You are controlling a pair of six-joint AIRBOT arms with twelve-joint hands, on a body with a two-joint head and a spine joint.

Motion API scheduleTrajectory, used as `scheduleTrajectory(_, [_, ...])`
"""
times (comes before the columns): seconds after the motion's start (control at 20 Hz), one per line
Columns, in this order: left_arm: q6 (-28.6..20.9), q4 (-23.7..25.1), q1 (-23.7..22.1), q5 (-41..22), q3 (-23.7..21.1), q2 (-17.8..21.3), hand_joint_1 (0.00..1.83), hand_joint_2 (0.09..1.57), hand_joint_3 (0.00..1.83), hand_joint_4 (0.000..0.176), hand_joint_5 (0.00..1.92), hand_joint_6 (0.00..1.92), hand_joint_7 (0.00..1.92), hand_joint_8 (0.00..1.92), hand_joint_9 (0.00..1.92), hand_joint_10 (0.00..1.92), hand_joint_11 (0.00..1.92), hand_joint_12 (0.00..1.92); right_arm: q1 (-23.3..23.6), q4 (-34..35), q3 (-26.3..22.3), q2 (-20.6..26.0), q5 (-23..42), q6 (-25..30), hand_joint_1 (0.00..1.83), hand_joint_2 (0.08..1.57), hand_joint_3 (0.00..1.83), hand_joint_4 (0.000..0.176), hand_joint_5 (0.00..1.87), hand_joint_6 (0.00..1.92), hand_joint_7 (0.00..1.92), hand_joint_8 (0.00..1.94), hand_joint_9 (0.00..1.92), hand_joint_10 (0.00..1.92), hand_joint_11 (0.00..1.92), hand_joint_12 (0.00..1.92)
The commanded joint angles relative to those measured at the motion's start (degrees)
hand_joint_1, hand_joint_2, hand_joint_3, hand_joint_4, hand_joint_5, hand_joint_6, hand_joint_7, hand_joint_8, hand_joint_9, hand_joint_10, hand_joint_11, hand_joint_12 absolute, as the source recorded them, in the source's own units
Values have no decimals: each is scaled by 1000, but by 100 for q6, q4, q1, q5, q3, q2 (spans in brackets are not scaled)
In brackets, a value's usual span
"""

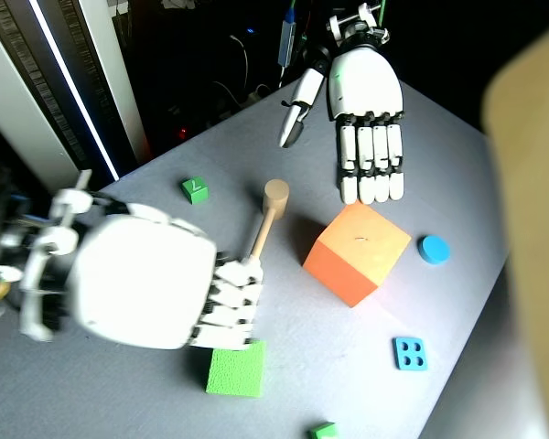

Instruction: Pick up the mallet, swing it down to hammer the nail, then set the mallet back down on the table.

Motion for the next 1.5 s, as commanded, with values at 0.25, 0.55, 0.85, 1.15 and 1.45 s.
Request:
scheduleTrajectory(0.25, [111, -91, -65, -650, -47, 60, 0, 1235, 0, 0, 364, 17, 437, 24, 362, 26, 22, 469, 116, 9, -650, 875, 396, -239, 517, 1156, 1, 0, 753, 54, 848, 74, 826, 127, 292, 1271])
scheduleTrajectory(0.55, [162, -130, -76, -597, -123, 39, 111, 1261, 0, 0, 242, 1695, 173, 1869, 210, 1889, 251, 1905, -129, 10, -952, 1094, 1358, -1116, 563, 1120, 0, 0, 591, 1900, 592, 1930, 604, 1916, 703, 1919])
scheduleTrajectory(0.85, [266, -224, -160, -598, -150, 9, 187, 1265, 0, 0, 1204, 1411, 1302, 1484, 1262, 1637, 1107, 1807, -164, 10, -952, 1057, 1329, -1004, 306, 1171, 1, 0, 1364, 1921, 1488, 1941, 1554, 1921, 1613, 1921])
scheduleTrajectory(1.15, [499, -223, -544, -439, -274, -98, 1099, 1415, 4, 176, 1498, 1920, 1606, 1919, 1649, 1920, 1612, 1921, -232, 10, -951, 1030, 1343, -1012, 1095, 1434, 30, 52, 1503, 1921, 1731, 1941, 1790, 1921, 1876, 1921])
scheduleTrajectory(1.45, [501, -223, -612, -351, -407, -102, 970, 1431, 7, 176, 1230, 1921, 1435, 1921, 1482, 1921, 1440, 1921, -418, 10, -949, 1064, 2126, -1179, 1034, 1446, 12, 0, 1626, 1921, 1749, 1941, 1810, 1921, 1859, 1921])
